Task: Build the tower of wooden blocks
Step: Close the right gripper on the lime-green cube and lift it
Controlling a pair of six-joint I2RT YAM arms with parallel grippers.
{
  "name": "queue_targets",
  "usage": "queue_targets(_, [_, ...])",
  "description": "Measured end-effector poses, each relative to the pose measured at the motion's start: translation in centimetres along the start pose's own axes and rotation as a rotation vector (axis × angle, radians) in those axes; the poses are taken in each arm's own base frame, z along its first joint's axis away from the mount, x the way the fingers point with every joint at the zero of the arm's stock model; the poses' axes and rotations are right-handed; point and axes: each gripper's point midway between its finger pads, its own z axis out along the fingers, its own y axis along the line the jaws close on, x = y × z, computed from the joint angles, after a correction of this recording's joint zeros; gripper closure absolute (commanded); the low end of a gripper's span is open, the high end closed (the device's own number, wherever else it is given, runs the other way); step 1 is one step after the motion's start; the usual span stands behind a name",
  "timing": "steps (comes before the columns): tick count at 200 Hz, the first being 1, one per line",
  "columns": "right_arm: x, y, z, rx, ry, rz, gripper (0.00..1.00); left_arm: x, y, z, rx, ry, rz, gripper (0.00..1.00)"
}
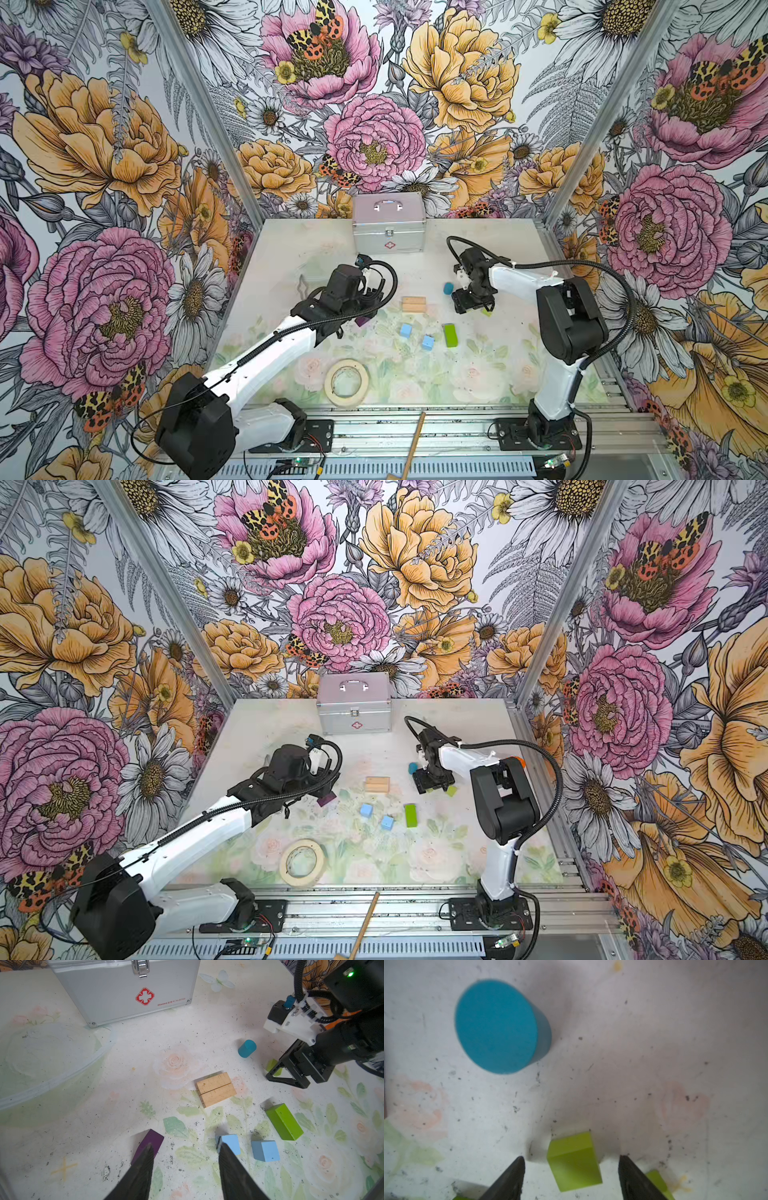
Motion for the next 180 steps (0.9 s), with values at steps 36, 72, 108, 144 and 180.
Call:
queue_targets(36, [-0.4,0.1,0.3,-0.010,0.001,-0.003,0.46,-0.1,0.0,0.0,0.002,-0.003,0.000,0.48])
queue_targets(72, [-0.4,0.2,0.5,-0.015,0.006,0.003,0.62,-0.2,-0.1,0.0,0.002,-0.007,0.000,0.48])
queue_targets(108, [-0.4,0.4,0.5,-0.025,0.006,0.042,0.78,-0.2,-0.1,0.0,0.006,-0.006,0.000,0.48])
queue_targets(144, [-0.1,0.8,0.4,-0.026,0.006,0.090,0.99,-0.1,-0.1,0.0,0.006,-0.006,0.000,0.48])
queue_targets(180, [0.8,1.8,-0.3,-0.014,0.017,0.132,1.00,-0.2,-0.1,0.0,0.007,-0.009,0.000,0.48])
